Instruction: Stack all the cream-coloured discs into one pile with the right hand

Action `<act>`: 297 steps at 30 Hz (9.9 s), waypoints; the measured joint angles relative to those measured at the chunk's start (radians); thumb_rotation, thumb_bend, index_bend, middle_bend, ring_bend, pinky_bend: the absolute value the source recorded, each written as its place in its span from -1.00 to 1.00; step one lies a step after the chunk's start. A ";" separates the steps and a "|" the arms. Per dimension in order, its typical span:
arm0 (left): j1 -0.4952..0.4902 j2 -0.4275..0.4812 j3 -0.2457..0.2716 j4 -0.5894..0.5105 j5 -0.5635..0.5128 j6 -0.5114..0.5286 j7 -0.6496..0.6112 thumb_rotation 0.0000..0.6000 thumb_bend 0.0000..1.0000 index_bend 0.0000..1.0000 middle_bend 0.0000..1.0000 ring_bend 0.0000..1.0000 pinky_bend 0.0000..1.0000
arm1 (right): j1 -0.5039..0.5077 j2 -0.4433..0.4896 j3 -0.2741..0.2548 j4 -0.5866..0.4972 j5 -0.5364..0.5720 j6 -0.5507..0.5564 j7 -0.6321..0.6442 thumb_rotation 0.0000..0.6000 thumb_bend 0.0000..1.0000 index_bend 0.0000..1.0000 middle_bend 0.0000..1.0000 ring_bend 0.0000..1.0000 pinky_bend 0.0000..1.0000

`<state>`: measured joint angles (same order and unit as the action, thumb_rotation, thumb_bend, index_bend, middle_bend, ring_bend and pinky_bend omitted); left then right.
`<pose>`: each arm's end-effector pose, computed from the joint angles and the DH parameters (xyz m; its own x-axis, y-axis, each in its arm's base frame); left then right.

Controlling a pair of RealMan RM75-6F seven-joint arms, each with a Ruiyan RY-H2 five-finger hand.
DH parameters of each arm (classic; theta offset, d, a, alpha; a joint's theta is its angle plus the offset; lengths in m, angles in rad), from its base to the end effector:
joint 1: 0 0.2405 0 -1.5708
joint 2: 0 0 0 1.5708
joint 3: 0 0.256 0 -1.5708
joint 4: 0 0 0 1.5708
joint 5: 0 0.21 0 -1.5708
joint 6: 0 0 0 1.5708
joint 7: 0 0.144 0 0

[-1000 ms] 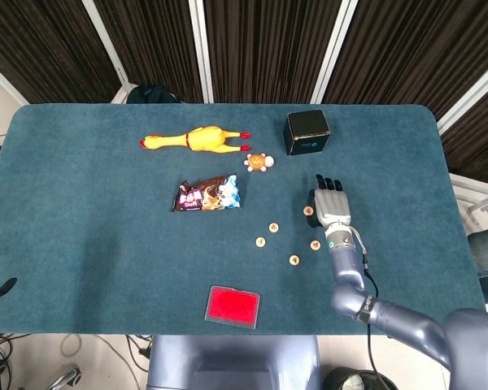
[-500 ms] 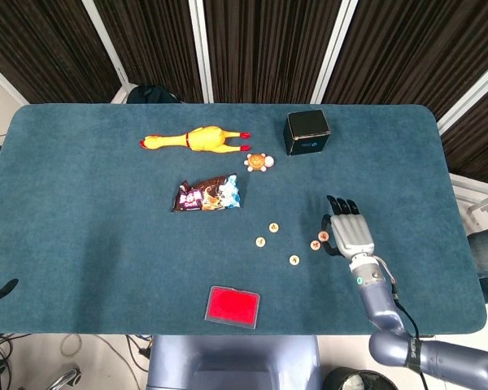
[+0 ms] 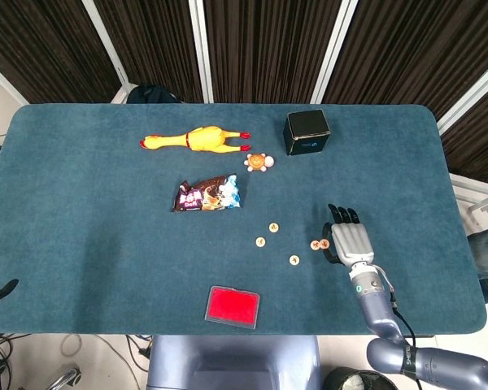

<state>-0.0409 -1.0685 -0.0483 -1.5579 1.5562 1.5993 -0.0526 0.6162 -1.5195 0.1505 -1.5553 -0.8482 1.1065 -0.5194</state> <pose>-0.3176 0.1668 0.1919 0.4417 -0.0955 0.8921 0.8948 -0.0255 -0.4457 -0.2133 -0.3183 0.0030 0.4267 -0.3065 0.8509 -0.9008 -0.0606 0.4299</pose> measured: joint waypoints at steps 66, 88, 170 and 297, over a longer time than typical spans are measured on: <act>-0.001 0.000 0.002 0.003 -0.001 -0.007 0.005 1.00 -0.80 -0.77 -1.00 -1.00 -0.94 | 0.048 -0.083 0.024 0.073 0.091 -0.046 -0.081 1.00 -0.18 -0.03 -1.00 -1.00 -1.00; -0.001 0.001 0.002 0.002 -0.002 -0.008 0.006 1.00 -0.80 -0.77 -1.00 -1.00 -0.94 | 0.053 -0.077 0.023 0.072 0.100 -0.047 -0.083 1.00 -0.18 -0.12 -1.00 -1.00 -1.00; 0.001 0.003 -0.003 -0.004 -0.016 -0.011 -0.001 1.00 -0.80 -0.76 -1.00 -1.00 -0.94 | 0.026 -0.192 -0.007 -0.023 0.077 0.082 -0.152 1.00 -0.18 -0.17 -1.00 -1.00 -1.00; 0.003 0.002 -0.007 -0.011 -0.027 -0.016 0.005 1.00 -0.80 -0.76 -1.00 -1.00 -0.94 | 0.091 -0.077 0.051 -0.013 0.257 0.030 -0.187 1.00 -0.19 -0.12 -1.00 -1.00 -1.00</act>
<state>-0.0377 -1.0662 -0.0549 -1.5688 1.5296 1.5830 -0.0478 0.7071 -1.5961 0.2020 -1.5678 -0.5913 1.1365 -0.7064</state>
